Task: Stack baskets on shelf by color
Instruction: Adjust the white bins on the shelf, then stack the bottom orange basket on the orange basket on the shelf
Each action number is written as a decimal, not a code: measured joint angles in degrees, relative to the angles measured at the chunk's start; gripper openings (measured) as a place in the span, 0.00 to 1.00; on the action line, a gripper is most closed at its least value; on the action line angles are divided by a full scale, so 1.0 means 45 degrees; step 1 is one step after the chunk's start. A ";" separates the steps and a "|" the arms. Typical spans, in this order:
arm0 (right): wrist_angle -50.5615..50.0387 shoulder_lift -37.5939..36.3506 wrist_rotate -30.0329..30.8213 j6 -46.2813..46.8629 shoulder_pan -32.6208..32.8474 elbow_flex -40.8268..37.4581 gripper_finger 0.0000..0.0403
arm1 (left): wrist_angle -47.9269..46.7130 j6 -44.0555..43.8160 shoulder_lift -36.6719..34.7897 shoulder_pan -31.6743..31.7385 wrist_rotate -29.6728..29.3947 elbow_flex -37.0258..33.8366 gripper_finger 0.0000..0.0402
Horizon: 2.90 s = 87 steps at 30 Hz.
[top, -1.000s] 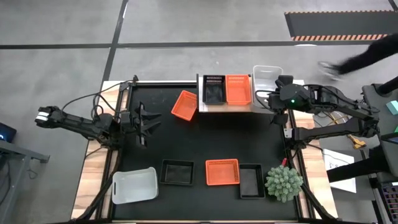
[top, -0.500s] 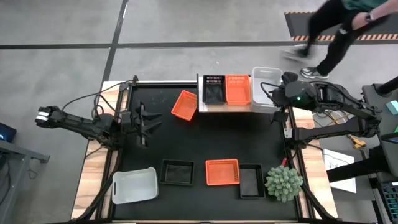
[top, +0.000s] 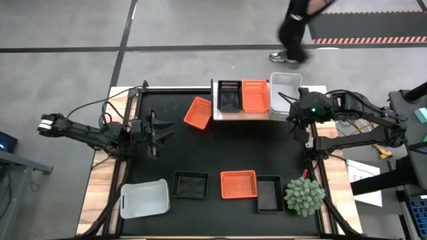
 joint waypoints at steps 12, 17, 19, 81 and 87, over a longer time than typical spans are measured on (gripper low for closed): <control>-0.0771 -0.0010 0.3118 0.0296 -0.0010 -0.1922 0.02 | -0.0008 0.0002 0.0033 -0.0002 0.0002 0.0000 0.36; -0.1040 -0.0012 0.3767 0.0453 -0.0008 -0.2101 0.02 | -0.0008 0.0005 0.0068 0.0001 0.0000 0.0000 0.36; -0.1004 -0.0029 0.3726 0.0451 -0.0010 -0.2131 0.02 | 0.0000 0.0005 0.0079 -0.0004 0.0003 0.0000 0.36; 0.8368 0.8832 0.0228 -0.0134 0.6307 0.1040 0.24 | 0.0529 -0.0946 0.1464 0.0001 -0.0151 0.0000 0.36; 0.8333 1.0629 0.0048 -0.1231 0.6309 0.1748 0.33 | 0.0509 -0.0865 0.1469 0.0001 -0.0155 0.0000 0.36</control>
